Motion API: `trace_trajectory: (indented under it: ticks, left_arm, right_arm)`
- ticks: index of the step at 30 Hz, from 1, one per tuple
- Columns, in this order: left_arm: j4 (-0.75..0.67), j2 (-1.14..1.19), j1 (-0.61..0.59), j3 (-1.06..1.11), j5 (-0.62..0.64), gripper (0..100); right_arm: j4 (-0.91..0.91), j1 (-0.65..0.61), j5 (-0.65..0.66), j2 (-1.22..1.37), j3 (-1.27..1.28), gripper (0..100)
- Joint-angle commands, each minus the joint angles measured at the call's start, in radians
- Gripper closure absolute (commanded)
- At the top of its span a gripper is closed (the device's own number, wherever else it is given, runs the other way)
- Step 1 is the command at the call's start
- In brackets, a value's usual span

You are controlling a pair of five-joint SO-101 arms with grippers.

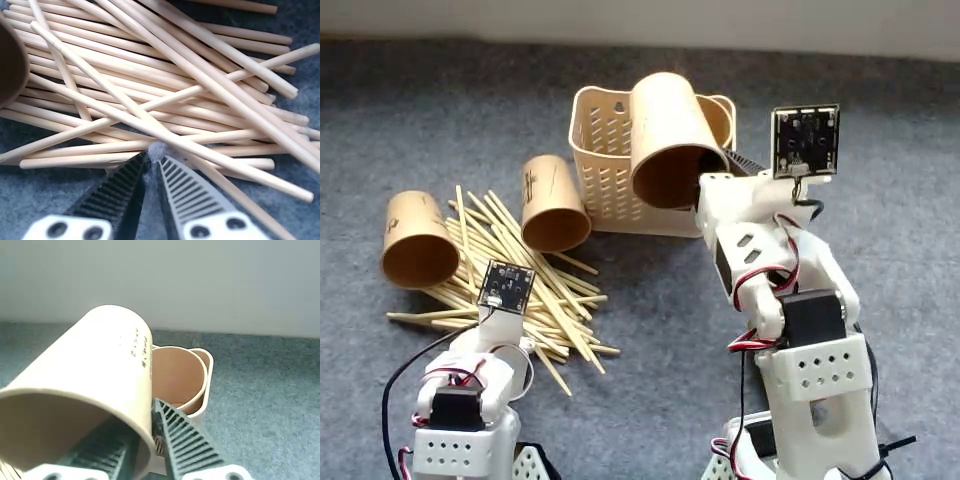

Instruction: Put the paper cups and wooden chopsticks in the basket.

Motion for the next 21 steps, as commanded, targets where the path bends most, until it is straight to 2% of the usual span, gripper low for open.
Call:
trace_trajectory:
  ticks: [1,7,21]
  left_arm:
    - [0.003,-0.015,0.016,0.019,-0.008,98]
    - [0.003,-0.015,0.016,0.019,-0.008,98]
    - [0.003,-0.015,0.016,0.019,-0.008,98]
  right_arm:
    - [0.007,0.007,0.011,-0.018,-0.038,99.3]
    - [0.139,0.010,0.009,0.028,-0.173,99.2]
    - [0.670,0.012,0.009,0.453,-0.883,99.2]
